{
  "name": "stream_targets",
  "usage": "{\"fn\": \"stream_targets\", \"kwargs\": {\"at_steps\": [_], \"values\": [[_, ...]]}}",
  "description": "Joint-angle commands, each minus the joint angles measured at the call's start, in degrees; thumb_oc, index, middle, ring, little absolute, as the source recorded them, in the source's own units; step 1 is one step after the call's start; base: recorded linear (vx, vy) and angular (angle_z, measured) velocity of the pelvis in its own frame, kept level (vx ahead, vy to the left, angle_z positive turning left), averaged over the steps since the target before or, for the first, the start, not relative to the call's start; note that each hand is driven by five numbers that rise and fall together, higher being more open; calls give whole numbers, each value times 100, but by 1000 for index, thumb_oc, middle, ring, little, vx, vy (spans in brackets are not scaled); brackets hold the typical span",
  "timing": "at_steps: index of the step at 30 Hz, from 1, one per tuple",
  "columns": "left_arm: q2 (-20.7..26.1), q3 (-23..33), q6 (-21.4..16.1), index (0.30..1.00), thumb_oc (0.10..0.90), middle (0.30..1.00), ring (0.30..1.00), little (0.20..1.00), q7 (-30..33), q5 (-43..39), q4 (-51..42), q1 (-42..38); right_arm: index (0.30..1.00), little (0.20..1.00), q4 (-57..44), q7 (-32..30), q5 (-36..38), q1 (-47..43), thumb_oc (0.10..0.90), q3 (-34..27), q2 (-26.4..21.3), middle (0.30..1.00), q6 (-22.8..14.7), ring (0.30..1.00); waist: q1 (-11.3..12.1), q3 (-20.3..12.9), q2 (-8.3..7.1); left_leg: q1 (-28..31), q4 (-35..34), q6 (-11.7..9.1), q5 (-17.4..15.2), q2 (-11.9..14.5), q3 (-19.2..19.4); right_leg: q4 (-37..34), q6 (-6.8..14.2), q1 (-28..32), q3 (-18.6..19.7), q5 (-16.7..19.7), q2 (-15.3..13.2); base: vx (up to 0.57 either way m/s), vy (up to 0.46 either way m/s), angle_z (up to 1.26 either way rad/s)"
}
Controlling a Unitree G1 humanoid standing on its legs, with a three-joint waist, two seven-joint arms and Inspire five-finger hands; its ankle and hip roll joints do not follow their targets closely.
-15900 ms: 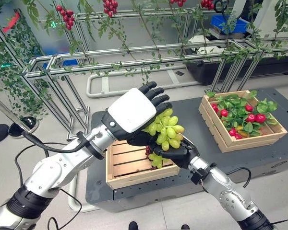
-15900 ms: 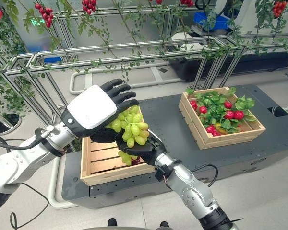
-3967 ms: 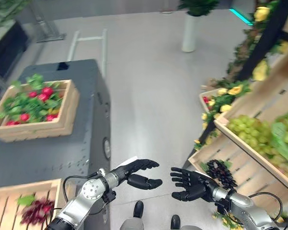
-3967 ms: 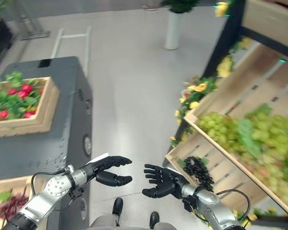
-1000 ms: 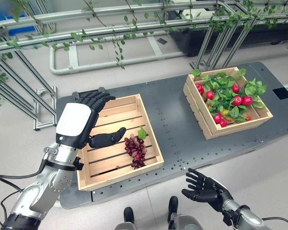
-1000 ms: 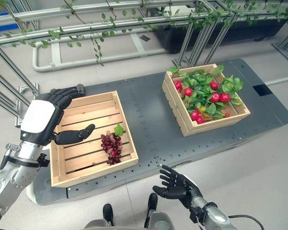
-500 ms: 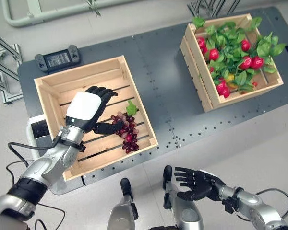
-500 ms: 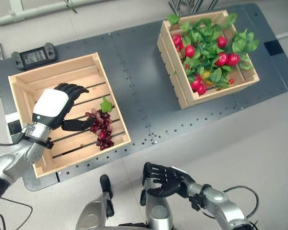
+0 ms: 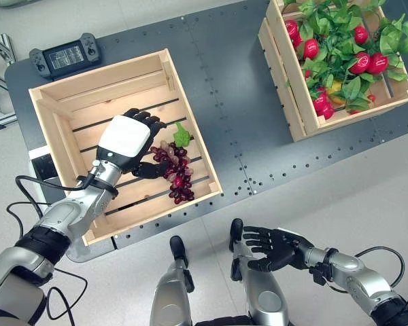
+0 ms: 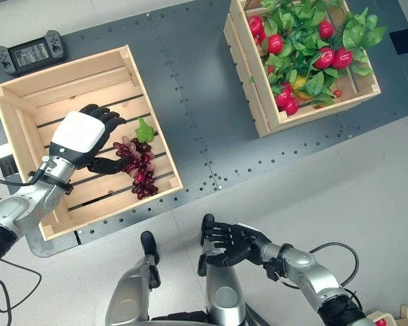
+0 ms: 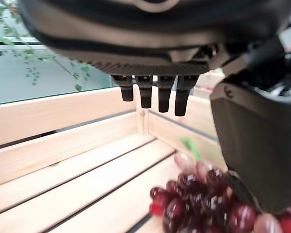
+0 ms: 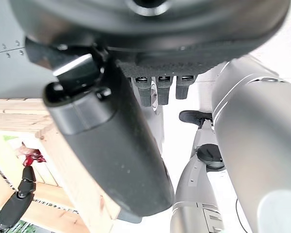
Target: Pick up the fruits from the basket on one side to the basket on the other side
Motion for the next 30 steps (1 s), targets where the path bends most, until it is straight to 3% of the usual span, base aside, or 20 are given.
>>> {"fn": "stream_targets", "kwargs": {"at_steps": [1,8,13,22,30], "values": [[409,236,-2,900,800,900,900,900,-30,331,-338,-561,900,900,-319,31,63,53,800,12,-372,900,-17,900,-45,44,66,-785,852,-45,38,-191,-43,1099,203,-213,90,-691,-29,0,0,0],[678,78,47,900,800,900,900,900,-541,1279,-691,-627,900,900,-349,-17,22,-20,800,35,-482,900,4,900,-24,44,125,-884,920,-66,44,-182,-47,1042,186,-197,12,-701,-58,0,0,0],[644,-169,280,900,800,900,900,900,-727,1912,-727,-810,900,900,-327,-170,100,-178,800,160,-439,900,-23,900,-12,44,90,-902,934,-69,44,-160,4,1034,191,-186,-34,-709,-60,0,0,0],[291,-441,591,900,800,900,900,900,-332,2316,-195,-1099,900,900,-274,-270,184,-328,800,450,-213,900,22,900,-8,44,-88,-998,1196,-82,-26,-70,44,1142,169,-197,-46,-738,-16,16,-41,1],[-39,-645,932,900,800,900,900,900,181,2132,361,-1449,900,900,-127,-776,319,-542,800,708,21,900,-119,900,-59,45,-221,-1247,1414,-111,-56,24,95,1154,157,-349,15,-690,31,8,-28,0]]}}
